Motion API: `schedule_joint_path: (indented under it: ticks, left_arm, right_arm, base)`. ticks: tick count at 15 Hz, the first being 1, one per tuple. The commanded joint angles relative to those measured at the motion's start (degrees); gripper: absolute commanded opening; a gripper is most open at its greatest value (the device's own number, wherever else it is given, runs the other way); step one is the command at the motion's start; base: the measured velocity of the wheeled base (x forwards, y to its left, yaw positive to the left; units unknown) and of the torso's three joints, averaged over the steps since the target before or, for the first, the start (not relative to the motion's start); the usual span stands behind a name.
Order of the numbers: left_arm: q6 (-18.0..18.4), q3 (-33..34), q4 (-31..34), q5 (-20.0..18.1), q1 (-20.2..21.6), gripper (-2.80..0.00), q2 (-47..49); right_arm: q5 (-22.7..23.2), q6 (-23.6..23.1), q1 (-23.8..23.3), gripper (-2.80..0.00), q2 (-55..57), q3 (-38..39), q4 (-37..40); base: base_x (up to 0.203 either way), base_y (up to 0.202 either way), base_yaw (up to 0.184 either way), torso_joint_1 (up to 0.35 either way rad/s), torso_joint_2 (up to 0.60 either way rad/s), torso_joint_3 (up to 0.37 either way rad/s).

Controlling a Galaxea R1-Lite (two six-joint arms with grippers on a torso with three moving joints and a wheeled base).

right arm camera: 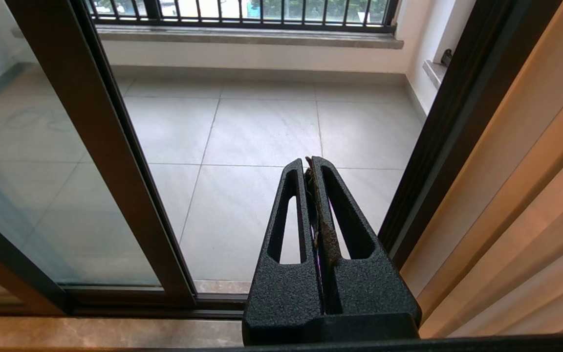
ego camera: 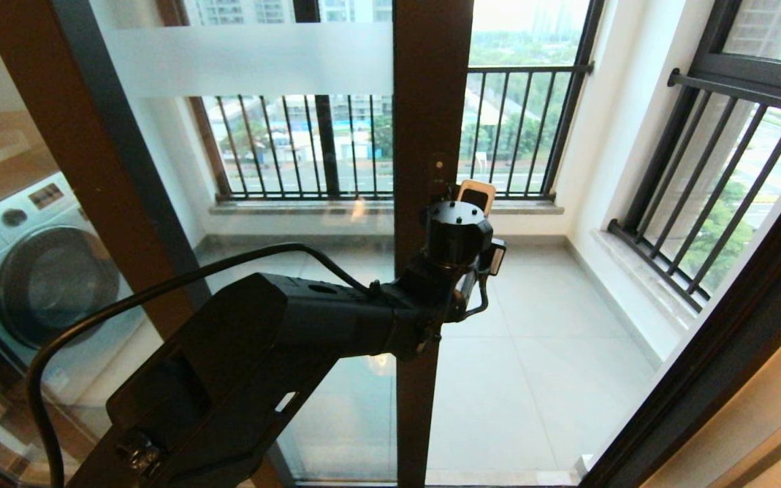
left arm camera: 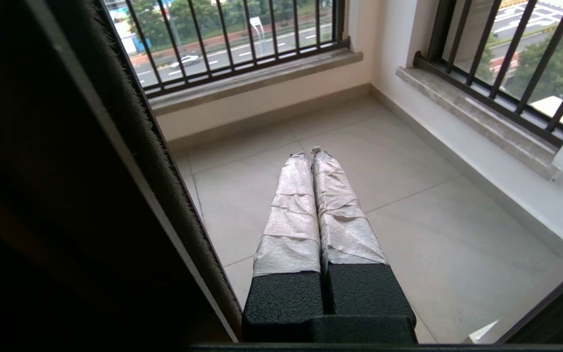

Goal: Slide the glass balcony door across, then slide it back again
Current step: Open the slid door

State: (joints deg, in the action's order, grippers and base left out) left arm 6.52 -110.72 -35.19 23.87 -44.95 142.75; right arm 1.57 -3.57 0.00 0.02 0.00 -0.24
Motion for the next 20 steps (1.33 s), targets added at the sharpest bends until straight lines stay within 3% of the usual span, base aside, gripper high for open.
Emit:
schedule_joint_path:
  ticks: [1,20]
  left_arm:
    - [0.0,0.1,-0.2,0.2,0.2,-2.8,-0.3]
    - [-0.1,0.7,0.5,2.3,2.2,-2.8,-0.5]
  right_arm:
    - [0.1,0.0,0.0,-2.8,0.0,0.0,0.0]
    - [0.0,0.0,0.1,-2.8,0.0,0.0,0.0]
  base:
    - [0.0,0.0,0.0,0.0,0.0,0.0]
    - [0.0,0.0,0.0,0.0,0.0,0.0]
